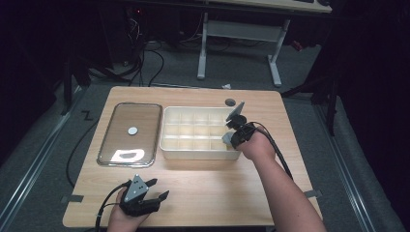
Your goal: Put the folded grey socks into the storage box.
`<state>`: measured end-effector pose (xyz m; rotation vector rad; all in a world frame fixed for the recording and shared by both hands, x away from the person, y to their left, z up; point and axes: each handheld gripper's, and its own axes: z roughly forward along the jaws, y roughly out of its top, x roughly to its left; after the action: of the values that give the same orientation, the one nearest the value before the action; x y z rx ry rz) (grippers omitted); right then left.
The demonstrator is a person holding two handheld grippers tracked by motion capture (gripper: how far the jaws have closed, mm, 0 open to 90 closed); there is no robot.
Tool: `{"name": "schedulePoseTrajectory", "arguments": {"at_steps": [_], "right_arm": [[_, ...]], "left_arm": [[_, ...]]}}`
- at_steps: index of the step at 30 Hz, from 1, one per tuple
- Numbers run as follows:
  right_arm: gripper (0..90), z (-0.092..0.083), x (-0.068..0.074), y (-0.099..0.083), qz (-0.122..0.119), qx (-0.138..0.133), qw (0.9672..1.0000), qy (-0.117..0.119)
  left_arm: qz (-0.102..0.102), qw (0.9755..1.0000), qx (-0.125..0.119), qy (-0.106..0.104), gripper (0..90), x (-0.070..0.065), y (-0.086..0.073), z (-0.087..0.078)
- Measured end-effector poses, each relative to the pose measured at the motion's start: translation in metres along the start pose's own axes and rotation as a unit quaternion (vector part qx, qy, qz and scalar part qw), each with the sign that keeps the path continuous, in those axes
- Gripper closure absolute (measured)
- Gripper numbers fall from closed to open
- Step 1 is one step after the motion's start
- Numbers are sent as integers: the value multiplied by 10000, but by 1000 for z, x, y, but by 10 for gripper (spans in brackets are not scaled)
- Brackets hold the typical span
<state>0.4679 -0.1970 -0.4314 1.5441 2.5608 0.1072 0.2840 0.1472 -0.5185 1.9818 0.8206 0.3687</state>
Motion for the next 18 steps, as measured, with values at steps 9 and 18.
{"name": "schedulePoseTrajectory", "arguments": {"at_steps": [9, 18], "right_arm": [[724, 13, 2, 3, -141, 189, 9997, 13], [730, 24, 6, 4, -207, 319, 9993, 56]], "left_arm": [[-12, 10000, 4, -14, 376, 1, 0, 0], [6, 10000, 31, -32, 376, -1, -1, 2]]}}
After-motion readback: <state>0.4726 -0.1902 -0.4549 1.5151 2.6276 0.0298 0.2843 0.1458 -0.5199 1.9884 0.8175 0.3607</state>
